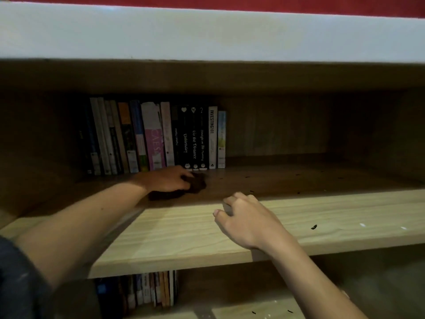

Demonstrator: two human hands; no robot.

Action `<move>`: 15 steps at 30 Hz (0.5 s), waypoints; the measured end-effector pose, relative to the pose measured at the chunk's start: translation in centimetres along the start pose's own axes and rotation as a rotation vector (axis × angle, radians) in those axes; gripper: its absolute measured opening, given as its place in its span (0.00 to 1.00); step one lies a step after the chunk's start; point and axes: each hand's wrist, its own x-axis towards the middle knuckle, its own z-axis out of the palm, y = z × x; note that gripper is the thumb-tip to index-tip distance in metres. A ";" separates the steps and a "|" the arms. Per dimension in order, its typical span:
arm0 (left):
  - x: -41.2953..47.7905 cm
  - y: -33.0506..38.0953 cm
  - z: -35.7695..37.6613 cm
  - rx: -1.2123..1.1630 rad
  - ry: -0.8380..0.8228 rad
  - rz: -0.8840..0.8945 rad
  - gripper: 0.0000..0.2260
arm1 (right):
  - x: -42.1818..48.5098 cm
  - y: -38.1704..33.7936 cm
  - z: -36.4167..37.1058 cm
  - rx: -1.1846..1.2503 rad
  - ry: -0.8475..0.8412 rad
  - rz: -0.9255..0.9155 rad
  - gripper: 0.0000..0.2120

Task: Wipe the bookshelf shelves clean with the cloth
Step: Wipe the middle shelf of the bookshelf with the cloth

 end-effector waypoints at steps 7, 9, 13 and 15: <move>2.0 3.6 2.1 -0.091 0.060 0.044 0.14 | 0.0 0.1 -0.2 0.016 -0.009 0.019 0.23; 1.1 3.3 2.2 -0.104 0.035 0.090 0.13 | 0.1 0.1 -0.4 0.018 -0.012 0.022 0.23; 1.2 3.2 2.1 -0.094 0.062 -0.001 0.15 | -1.0 -0.4 -0.7 0.042 0.171 0.031 0.20; 1.6 4.1 2.3 -0.090 0.065 -0.004 0.16 | -2.6 0.3 -0.9 0.052 0.265 0.023 0.16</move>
